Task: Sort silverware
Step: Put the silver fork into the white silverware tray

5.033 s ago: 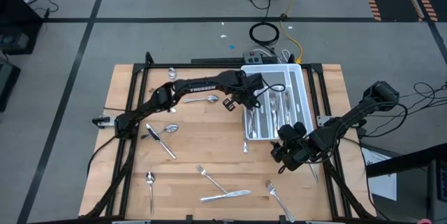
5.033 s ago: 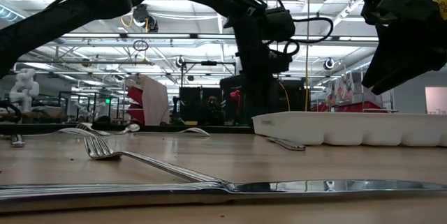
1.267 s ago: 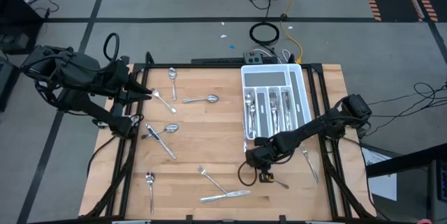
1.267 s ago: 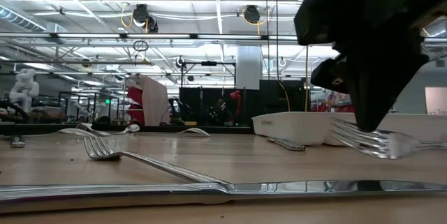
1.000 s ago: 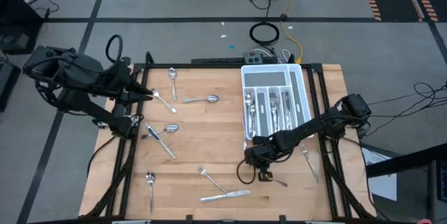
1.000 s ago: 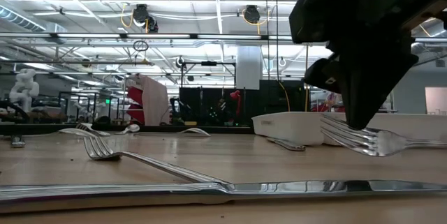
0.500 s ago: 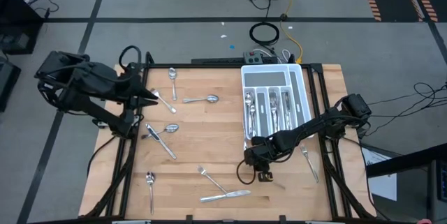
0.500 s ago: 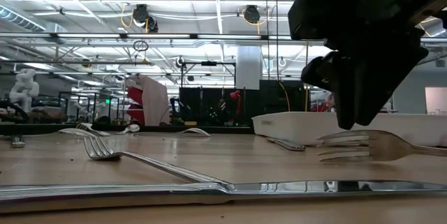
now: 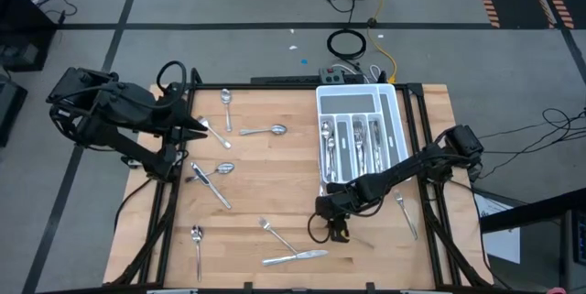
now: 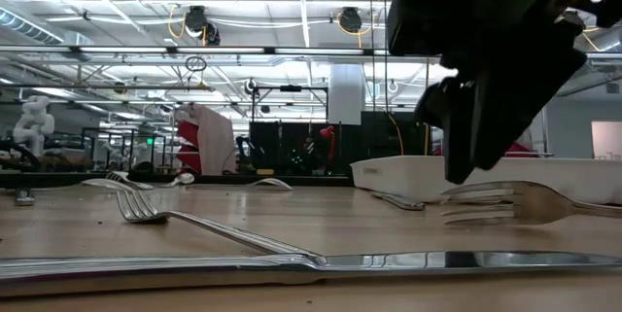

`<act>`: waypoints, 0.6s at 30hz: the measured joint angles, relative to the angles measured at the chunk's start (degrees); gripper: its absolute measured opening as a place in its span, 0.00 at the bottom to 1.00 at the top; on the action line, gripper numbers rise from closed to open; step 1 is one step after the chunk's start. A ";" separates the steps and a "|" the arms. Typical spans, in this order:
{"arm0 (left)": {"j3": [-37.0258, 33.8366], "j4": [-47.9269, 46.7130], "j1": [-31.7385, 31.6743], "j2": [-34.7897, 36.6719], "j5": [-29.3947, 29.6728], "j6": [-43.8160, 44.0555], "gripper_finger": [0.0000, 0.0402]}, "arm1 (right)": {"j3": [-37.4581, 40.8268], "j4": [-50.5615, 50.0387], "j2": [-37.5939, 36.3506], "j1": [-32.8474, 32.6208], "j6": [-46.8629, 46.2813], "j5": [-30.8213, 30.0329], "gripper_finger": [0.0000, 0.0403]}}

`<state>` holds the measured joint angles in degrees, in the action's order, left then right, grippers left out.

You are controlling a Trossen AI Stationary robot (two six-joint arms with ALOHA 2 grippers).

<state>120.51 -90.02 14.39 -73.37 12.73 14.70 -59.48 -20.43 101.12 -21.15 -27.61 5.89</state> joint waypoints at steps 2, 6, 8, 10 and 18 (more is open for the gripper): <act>0.00 0.00 0.00 -0.02 -0.01 -0.02 0.18 | 0.00 0.10 0.75 -0.19 -0.44 0.05 0.42; 0.00 0.00 -0.01 0.00 0.00 -0.02 0.18 | 0.00 0.07 2.39 -1.12 -0.34 -0.05 0.42; 0.00 0.00 0.00 -0.01 -0.01 -0.02 0.18 | -0.02 -0.95 3.58 -1.27 -0.47 -0.60 0.40; 0.00 0.01 0.00 -0.02 -0.02 -0.02 0.18 | -0.20 -1.66 4.36 -1.16 -0.66 -0.94 0.34; 0.00 0.00 0.00 -0.02 -0.02 -0.08 0.18 | -0.41 -1.39 4.62 -0.66 -1.55 -1.78 0.01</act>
<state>120.51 -90.02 14.39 -73.38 12.71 14.62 -59.89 -21.82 105.74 -21.81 -29.16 4.11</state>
